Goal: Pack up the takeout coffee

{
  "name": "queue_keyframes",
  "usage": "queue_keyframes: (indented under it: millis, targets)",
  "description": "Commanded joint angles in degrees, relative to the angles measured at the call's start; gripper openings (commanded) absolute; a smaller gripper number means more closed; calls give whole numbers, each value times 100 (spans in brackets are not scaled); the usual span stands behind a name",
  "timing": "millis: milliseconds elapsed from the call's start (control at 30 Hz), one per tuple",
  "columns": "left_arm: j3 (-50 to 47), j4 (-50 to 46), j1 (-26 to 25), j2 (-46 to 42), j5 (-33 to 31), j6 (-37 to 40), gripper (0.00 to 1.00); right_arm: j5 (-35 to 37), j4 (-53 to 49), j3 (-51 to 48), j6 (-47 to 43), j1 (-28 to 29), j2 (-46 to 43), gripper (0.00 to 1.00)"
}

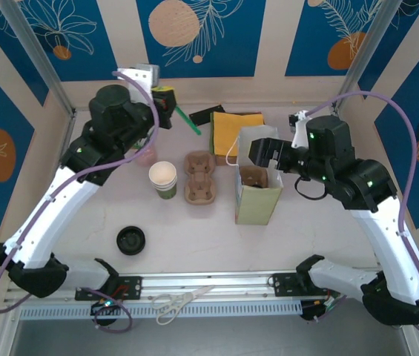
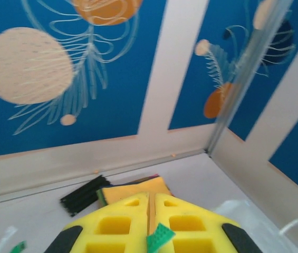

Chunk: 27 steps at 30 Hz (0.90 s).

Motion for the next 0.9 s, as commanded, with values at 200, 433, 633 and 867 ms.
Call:
queue_keyframes:
  millis: [200, 433, 633, 867]
  targets:
    - [869, 349, -1282, 755, -366, 862, 8, 337, -301, -541, 240, -276, -589, 99]
    - [1321, 518, -1754, 1252, -664, 1468, 7, 421, -399, -830, 328, -431, -919, 99]
    - [1553, 691, -1829, 1605, -551, 1761, 7, 408, -421, -988, 399, -512, -1082, 99]
    - [1993, 285, -1932, 1991, -1213, 2357, 7, 446, -494, -974, 374, -567, -1137, 99]
